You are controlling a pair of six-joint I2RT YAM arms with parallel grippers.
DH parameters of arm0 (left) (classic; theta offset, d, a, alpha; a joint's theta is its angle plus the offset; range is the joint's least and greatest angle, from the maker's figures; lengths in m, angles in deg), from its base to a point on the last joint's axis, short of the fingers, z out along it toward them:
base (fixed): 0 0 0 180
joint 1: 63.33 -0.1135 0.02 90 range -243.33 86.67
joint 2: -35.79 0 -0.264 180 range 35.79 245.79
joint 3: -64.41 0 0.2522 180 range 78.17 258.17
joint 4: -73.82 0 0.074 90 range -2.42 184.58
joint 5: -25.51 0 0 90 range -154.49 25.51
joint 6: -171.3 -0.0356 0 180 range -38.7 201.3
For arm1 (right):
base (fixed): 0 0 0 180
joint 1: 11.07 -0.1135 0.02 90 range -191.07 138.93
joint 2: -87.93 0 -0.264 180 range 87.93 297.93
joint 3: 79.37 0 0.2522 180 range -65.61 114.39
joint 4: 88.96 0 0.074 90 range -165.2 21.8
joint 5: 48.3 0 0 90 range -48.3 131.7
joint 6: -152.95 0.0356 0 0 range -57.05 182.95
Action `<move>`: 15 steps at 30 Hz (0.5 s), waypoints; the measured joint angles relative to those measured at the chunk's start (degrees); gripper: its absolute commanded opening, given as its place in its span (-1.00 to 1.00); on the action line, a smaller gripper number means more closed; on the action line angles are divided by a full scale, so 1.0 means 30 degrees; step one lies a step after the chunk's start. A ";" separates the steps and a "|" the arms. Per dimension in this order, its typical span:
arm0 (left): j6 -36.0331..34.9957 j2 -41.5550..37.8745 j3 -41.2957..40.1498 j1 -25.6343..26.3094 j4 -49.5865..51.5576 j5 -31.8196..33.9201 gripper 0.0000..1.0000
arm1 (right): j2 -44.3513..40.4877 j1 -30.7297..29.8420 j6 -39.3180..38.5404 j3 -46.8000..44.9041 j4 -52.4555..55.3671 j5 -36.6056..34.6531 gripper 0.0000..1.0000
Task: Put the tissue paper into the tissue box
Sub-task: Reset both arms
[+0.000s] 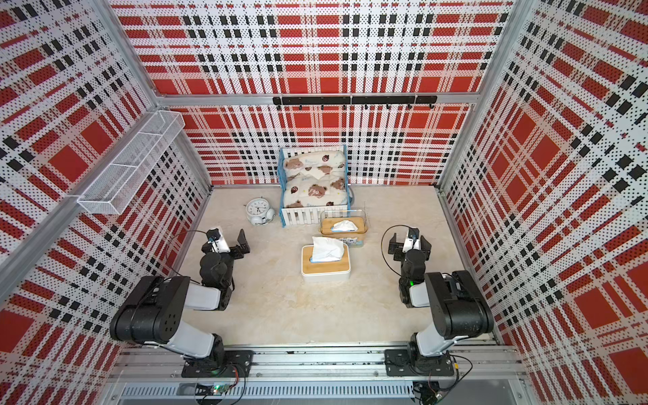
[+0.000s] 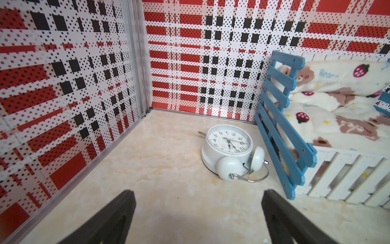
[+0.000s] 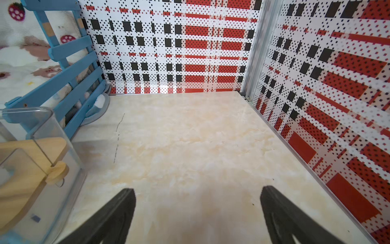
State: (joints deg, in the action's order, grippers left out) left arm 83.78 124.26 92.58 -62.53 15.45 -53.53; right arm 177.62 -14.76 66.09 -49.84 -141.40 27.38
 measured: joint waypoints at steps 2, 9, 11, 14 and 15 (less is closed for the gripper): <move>0.0000 0.0000 0.0000 0.0000 -0.0044 -0.0007 0.98 | 0.0000 0.0000 0.0000 0.0000 -0.0029 0.0007 1.00; -0.0007 0.0000 0.0000 0.0000 -0.0109 0.0000 0.98 | 0.0000 0.0000 0.0000 0.0000 -0.0051 0.0051 1.00; -0.0007 0.0000 0.0000 0.0000 -0.0109 0.0000 0.98 | 0.0000 0.0000 0.0000 0.0000 -0.0051 0.0051 1.00; -0.0007 0.0000 0.0000 0.0000 -0.0109 0.0000 0.98 | 0.0000 0.0000 0.0000 0.0000 -0.0051 0.0051 1.00; -0.0007 0.0000 0.0000 0.0000 -0.0109 0.0000 0.99 | 0.0000 0.0000 0.0000 0.0000 -0.0051 0.0051 1.00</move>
State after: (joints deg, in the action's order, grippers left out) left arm 83.76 124.26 92.58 -62.53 15.12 -53.53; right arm 177.62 -14.76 66.09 -49.84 -141.55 27.53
